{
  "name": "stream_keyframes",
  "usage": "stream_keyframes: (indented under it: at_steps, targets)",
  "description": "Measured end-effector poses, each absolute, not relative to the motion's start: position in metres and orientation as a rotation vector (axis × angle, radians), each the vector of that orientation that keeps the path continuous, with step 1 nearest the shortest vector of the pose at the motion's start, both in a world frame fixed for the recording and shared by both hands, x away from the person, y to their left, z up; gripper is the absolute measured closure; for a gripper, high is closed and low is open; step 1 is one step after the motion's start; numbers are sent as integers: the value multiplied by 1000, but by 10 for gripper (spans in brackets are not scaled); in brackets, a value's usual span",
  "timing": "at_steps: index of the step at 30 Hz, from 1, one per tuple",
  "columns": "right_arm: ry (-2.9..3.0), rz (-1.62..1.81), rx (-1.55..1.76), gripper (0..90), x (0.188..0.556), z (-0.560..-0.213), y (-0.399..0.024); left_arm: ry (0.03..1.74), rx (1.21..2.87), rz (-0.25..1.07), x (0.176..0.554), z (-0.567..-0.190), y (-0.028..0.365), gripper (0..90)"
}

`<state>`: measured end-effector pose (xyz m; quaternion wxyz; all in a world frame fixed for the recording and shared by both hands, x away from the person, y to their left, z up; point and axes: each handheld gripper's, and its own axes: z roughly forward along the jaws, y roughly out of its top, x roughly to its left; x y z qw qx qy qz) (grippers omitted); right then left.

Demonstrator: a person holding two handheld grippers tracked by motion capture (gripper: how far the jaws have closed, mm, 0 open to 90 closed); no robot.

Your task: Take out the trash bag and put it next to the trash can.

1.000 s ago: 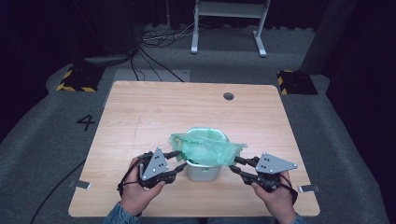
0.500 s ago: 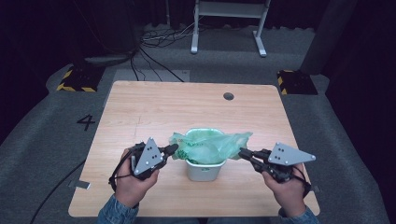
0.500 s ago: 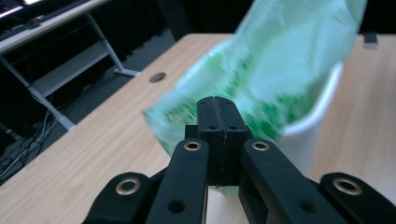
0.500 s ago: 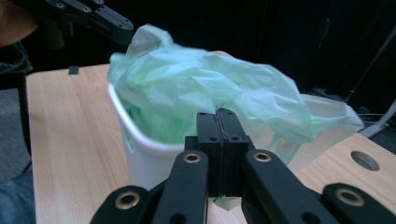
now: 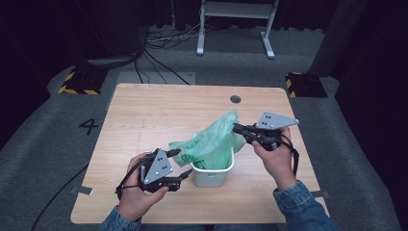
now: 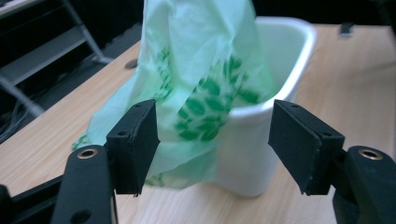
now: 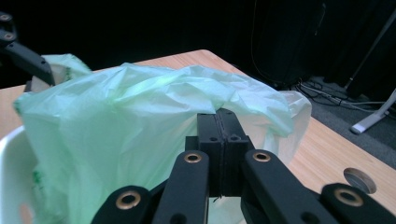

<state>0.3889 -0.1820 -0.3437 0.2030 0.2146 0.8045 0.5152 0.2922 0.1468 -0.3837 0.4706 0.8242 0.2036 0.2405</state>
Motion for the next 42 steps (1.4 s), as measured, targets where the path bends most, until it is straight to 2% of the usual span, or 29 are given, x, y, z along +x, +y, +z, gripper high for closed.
stream_keyframes:
  at_steps: [3,5,6,7,12,17,22,28,29,30,31,32,33,35,36,38,40,41,42]
  targets:
    - [2253,1436,615,900,392,-348,-178,481,2023,535,300,-388,152,591]
    - [2259,1428,611,900,391,-350,-177,490,2051,540,302,-389,152,801]
    - [2260,1428,607,900,390,-350,-177,500,2052,553,302,-388,151,873]
    - [2258,1428,604,900,389,-349,-177,508,2043,566,301,-386,150,897]
    - [2224,1455,580,900,381,-343,-182,512,1963,642,307,-370,148,899]
    - [2234,1493,636,900,396,-350,-178,566,1965,690,341,-373,134,885]
    - [2294,1392,741,897,420,-374,-178,692,1985,575,370,-394,134,879]
    - [2433,1270,818,878,426,-408,-178,766,2078,535,374,-413,136,877]
    - [2433,1270,818,878,426,-408,-178,766,2078,535,374,-413,136,835]
    - [2439,1255,818,838,424,-409,-179,766,2082,536,373,-412,138,835]
    - [2433,1240,824,774,421,-409,-181,771,2066,555,370,-410,141,768]
    - [2396,1238,842,681,417,-407,-183,782,2038,589,367,-407,143,664]
    - [2297,1274,859,537,409,-401,-192,784,2015,634,361,-401,150,528]
    - [2267,1295,862,515,406,-397,-197,787,1989,647,355,-397,156,514]
    - [2218,1337,872,498,400,-390,-204,786,1972,656,350,-393,160,473]
    - [2143,1417,872,517,383,-375,-220,753,1937,646,332,-383,166,459]
    - [2173,1463,848,642,368,-368,-226,713,1971,613,319,-381,165,484]
    - [2173,1463,848,642,368,-368,-226,713,1971,613,319,-381,165,500]
    - [2234,1486,823,721,360,-367,-226,697,1999,598,315,-381,163,500]
